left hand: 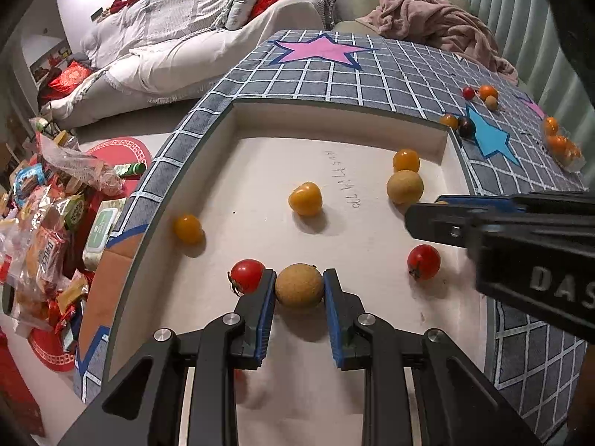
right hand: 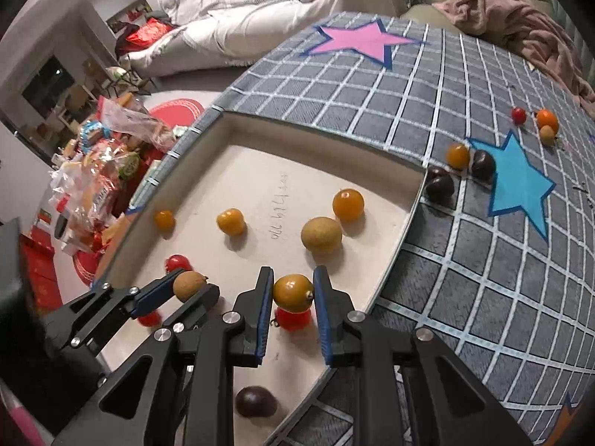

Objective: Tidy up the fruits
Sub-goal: 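Carry both tomatoes over the tray and open both tools to release them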

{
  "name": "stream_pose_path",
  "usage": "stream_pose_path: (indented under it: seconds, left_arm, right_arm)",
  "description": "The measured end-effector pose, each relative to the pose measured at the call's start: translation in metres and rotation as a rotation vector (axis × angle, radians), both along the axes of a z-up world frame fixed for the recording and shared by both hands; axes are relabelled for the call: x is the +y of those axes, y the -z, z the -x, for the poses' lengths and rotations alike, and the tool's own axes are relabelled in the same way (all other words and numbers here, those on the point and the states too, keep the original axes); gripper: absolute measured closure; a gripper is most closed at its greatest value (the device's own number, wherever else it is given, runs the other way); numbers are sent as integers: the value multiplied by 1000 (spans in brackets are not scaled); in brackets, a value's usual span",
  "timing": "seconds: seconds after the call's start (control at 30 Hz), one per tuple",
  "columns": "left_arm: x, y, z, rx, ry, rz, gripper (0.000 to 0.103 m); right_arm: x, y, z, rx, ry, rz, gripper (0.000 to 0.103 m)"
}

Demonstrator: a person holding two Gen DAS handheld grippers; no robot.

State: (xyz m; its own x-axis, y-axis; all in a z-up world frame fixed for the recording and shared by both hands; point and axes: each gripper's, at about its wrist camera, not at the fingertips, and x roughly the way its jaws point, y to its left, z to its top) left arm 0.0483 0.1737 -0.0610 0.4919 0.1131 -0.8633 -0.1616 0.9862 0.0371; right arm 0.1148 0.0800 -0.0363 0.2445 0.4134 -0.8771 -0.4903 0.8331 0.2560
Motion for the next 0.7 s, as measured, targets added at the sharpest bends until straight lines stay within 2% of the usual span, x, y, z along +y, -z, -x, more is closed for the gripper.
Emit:
stream_pose_path:
  seconds: [0.27,0.6,0.63,0.7]
  left_arm:
    - [1,1,-4,-2,1,-5,76]
    - [0,2,-7,8,12,-9,76]
    - [1,2,-7,7,12,-7,76]
    - [1,2,-7,8,11,-3,75]
  right_arm:
    - [5,15,-8,18,-9,33,79]
    - [16,17,-5,-8,-42,76,78]
    - [16,17,-5,-6,-43,75,77]
    - [15,17,-6,4,-48,61,69]
